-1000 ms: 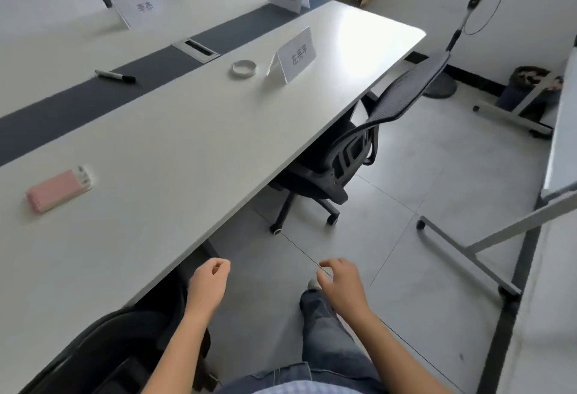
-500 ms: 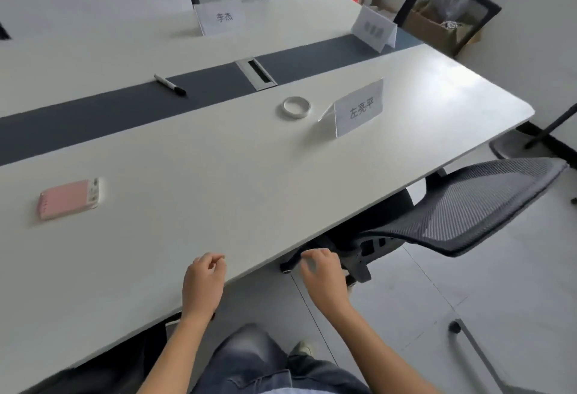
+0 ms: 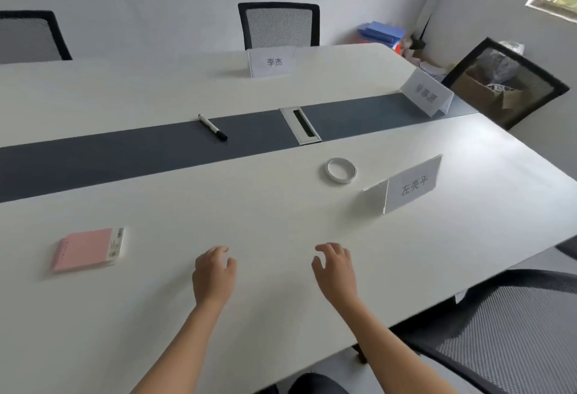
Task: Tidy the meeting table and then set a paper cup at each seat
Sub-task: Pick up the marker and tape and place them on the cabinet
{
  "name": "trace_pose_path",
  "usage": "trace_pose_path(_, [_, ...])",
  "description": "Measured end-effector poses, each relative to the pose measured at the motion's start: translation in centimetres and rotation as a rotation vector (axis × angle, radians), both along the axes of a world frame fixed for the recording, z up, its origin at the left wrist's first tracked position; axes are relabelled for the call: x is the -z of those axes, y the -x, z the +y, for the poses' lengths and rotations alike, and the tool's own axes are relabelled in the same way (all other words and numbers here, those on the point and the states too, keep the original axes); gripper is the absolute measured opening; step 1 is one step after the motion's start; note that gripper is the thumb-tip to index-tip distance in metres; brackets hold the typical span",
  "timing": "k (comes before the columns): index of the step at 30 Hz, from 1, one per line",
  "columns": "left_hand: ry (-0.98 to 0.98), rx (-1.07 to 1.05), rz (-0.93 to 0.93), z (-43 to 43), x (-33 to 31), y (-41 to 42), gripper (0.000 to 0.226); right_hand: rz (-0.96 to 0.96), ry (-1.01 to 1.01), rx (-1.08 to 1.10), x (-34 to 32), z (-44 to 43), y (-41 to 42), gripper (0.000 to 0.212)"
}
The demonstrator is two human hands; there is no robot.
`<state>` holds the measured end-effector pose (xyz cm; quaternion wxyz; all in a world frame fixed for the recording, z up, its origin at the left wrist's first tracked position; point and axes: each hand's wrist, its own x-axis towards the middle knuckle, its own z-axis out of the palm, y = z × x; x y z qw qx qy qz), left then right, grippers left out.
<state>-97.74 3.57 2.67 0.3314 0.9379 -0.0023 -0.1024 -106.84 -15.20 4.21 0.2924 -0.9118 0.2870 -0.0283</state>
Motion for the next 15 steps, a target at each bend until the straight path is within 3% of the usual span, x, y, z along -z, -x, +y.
trace_pose_path(9, [-0.171, -0.01, 0.048, -0.7, 0.8, -3.4, 0.036, 0.071, 0.072, -0.059, 0.2, -5.4, -8.7, 0.041])
trace_pose_path(15, [-0.26, 0.025, 0.003, -0.9, 1.6, -3.5, 0.042, 0.132, 0.237, -0.036, 1.8, -10.0, -14.8, 0.059])
